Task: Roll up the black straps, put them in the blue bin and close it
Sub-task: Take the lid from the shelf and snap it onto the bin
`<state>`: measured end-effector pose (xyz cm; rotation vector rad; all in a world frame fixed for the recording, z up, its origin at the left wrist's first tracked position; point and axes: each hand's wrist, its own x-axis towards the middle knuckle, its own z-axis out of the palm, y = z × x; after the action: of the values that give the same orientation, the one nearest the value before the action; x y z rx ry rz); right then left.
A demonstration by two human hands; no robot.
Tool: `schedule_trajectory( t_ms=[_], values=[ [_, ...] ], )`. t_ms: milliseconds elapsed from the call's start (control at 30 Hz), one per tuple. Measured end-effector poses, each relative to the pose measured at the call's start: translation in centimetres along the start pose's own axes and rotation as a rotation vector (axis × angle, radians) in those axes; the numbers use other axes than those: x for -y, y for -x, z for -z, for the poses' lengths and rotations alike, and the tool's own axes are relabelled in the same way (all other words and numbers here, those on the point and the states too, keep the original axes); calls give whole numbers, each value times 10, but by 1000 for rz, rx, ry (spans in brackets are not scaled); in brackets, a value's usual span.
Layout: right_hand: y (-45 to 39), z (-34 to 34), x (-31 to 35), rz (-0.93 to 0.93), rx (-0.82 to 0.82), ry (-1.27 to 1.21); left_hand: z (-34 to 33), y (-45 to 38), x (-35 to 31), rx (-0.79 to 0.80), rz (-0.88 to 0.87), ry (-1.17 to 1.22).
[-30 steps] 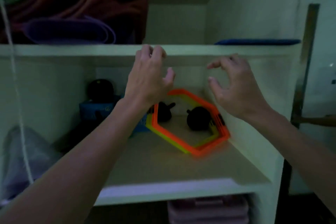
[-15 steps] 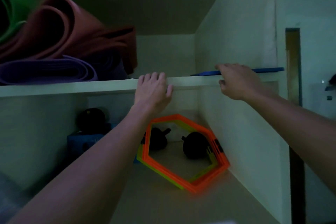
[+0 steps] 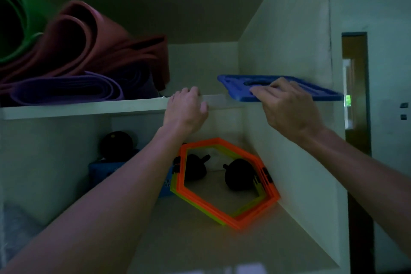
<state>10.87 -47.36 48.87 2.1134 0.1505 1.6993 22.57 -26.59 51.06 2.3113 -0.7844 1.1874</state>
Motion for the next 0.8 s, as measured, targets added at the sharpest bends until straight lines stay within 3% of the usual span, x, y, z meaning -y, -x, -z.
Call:
schedule_trajectory(
  t_ms=[167,300,367,500,600,700,800],
  values=[
    [27,30,35,75,-76,-39,27,39,-9,-109,146,401],
    [57,52,76,135,-134,-97,55,95,-19,16,327,830],
    [73,64,104,154,-185,-130,66,127,-19,95,382,922],
    [113,84,169,142,-179,-239,72,190,4,106,558,991],
    [151,94,218,169,47,-403,69,248,36,130,737,1066],
    [195,100,265,182,461,-739,63,315,73,156,882,999],
    [250,94,317,-188,627,-1001,52,387,126,251,1065,928]
  ],
)
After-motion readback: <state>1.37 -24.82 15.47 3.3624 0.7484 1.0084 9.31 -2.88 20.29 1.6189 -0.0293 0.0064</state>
